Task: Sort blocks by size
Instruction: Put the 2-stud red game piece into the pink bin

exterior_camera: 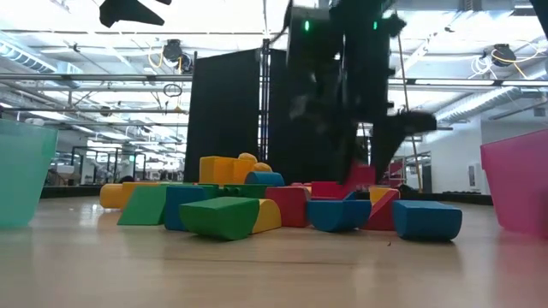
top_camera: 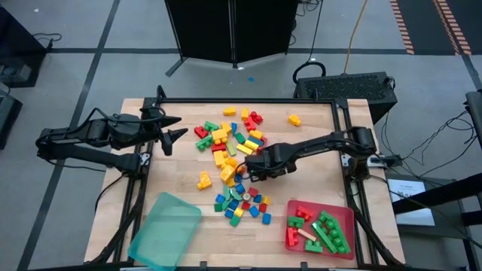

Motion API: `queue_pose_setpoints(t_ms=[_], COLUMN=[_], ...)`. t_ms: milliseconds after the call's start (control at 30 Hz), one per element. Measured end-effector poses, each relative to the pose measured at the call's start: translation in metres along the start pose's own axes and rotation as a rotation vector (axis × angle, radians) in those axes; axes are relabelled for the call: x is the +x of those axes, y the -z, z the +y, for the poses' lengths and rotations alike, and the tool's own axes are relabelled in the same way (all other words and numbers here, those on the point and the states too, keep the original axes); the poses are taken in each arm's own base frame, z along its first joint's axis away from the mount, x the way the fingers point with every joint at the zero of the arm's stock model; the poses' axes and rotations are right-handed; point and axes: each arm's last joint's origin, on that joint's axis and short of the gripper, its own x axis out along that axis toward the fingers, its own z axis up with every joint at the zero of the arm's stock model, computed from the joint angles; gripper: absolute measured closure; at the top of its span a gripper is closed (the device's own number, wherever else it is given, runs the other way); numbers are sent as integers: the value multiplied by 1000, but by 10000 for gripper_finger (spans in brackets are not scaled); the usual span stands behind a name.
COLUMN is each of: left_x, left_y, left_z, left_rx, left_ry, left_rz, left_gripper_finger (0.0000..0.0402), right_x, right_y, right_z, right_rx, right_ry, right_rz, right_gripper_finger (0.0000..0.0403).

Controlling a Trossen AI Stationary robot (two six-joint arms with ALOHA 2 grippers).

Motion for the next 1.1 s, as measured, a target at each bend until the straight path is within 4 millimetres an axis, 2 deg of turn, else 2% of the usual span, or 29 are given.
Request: queue_pose_setpoints(t_ms=[167,267,467,633,733,900,1100], left_x=[0,0,0,0,0,0,0], left_y=[0,0,0,0,0,-2,-3], left_z=[0,0,0,0,0,-1,-1], left_rx=[-5,-4,-2,0,1,12,5], left_ry=[1,3,4,6,4,7,12], left_rz=[-1,-4,-2,-2,-3,-17,-33], left_gripper_finger=[146,146,146,146,146,146,146], right_x=[-51,-80,-116,-123,-124,-127,-120], right_y=[34,61,124,175,195,215,232], right_z=[4,-7,-35,-55,-69,-89,-101], right_rx=[-116,-124,-32,38,98,194,214], right_ry=[-31,-20,3,106,201,366,451], right_rz=[101,148,263,314,286,280,330], right_gripper_finger=[221,221,221,221,221,221,221])
